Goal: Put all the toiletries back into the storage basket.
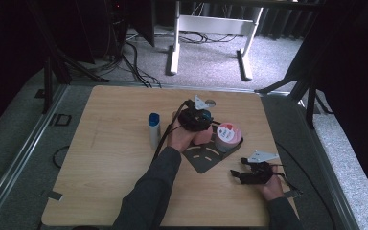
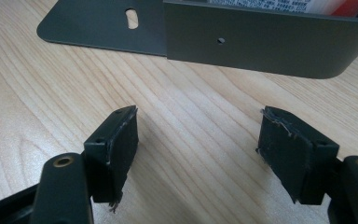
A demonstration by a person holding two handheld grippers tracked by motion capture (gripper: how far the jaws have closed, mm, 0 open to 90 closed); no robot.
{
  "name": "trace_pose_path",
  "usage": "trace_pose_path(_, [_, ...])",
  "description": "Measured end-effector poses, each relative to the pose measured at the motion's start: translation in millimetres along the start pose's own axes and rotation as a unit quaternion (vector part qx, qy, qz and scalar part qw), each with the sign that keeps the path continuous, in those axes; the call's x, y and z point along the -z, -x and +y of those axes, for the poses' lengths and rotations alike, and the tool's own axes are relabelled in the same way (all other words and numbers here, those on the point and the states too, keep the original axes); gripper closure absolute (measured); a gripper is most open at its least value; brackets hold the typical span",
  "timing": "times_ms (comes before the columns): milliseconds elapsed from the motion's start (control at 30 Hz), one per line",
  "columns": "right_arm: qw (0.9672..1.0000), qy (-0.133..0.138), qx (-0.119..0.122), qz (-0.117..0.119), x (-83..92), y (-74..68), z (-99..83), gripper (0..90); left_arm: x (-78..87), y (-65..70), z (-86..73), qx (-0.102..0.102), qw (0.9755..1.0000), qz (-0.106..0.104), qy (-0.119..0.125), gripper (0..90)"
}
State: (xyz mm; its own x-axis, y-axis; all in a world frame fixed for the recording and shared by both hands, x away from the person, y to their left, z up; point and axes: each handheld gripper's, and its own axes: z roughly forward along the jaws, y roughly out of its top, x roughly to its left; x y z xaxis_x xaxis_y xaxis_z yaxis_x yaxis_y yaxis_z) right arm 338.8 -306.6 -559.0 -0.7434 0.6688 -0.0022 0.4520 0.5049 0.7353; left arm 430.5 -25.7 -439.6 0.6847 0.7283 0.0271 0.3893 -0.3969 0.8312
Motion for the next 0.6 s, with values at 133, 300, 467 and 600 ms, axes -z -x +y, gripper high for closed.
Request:
trace_pose_path(133, [1.0,0.0,0.0,0.0,0.0,0.0,0.0,28.2,-5.5,-0.7,-0.4,0.006,1.0,0.004,-0.003,52.5])
trace_pose_path(300, [1.0,0.0,0.0,0.0,-0.1,0.0,0.1,28.1,-12.8,-1.6,-1.8,0.014,0.9998,0.009,-0.008,52.5])
trace_pose_path(467, [1.0,0.0,0.001,0.0,-0.2,0.3,0.1,28.0,-18.1,-1.8,-1.5,0.017,0.9997,0.015,-0.011,52.5])
trace_pose_path(600, [1.0,0.0,0.001,0.0,-0.2,0.3,0.1,28.1,-20.6,-2.0,-1.1,0.026,0.9994,0.019,-0.011,52.6])
